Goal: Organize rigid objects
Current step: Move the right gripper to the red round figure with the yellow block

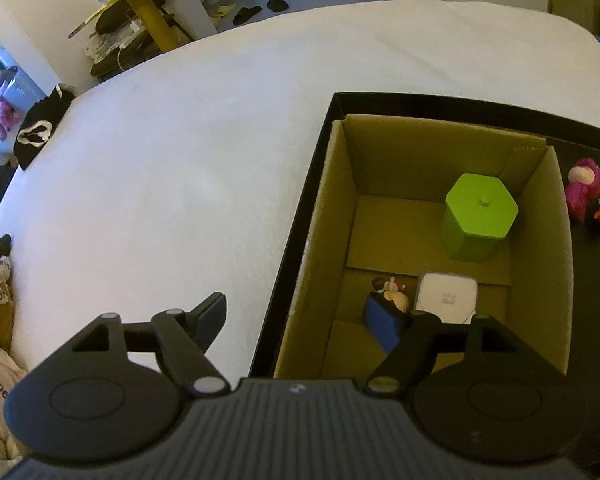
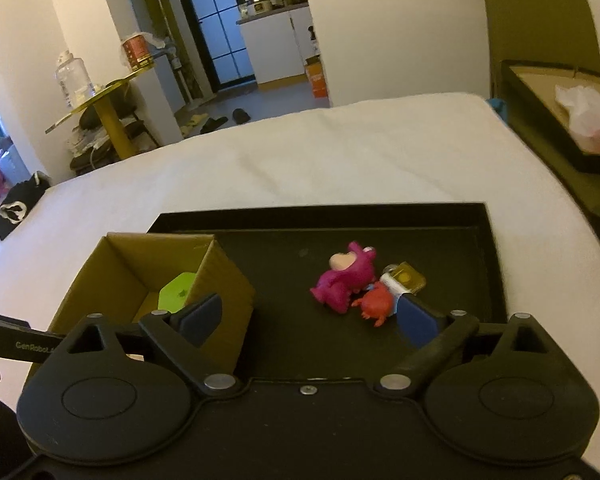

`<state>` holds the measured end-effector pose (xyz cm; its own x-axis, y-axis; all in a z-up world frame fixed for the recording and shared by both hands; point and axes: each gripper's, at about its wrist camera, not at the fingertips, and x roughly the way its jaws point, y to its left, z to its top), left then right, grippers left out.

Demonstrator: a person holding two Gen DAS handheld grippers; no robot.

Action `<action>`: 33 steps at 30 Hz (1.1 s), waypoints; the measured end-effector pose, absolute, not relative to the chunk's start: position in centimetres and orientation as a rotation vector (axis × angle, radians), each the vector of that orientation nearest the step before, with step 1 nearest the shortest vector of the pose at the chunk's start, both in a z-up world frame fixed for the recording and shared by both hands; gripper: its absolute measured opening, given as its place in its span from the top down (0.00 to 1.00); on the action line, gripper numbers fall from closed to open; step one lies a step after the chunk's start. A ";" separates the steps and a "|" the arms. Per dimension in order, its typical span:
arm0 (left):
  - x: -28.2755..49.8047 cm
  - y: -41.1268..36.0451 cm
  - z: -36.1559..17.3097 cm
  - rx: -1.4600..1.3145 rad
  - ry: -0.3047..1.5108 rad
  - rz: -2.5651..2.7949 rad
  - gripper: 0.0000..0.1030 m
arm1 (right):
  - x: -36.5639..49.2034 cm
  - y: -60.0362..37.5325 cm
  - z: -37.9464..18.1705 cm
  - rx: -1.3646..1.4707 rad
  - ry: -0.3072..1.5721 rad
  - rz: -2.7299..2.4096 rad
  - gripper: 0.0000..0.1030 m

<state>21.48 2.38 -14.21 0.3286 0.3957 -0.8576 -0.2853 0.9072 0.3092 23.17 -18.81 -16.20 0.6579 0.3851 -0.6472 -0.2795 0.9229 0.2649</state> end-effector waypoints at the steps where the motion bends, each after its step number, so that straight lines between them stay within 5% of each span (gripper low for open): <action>1: 21.6 2.2 -14.2 0.118 1.155 0.443 0.27 | 23.2 -18.7 -16.4 0.151 0.769 0.385 0.08; 13: 22.8 1.6 -14.6 0.170 1.164 0.453 0.26 | 26.3 -19.4 -19.5 0.140 0.800 0.212 0.20; 33: 23.0 2.2 -14.8 0.221 1.184 0.465 0.26 | 29.1 -19.7 -21.9 0.192 0.848 0.122 0.22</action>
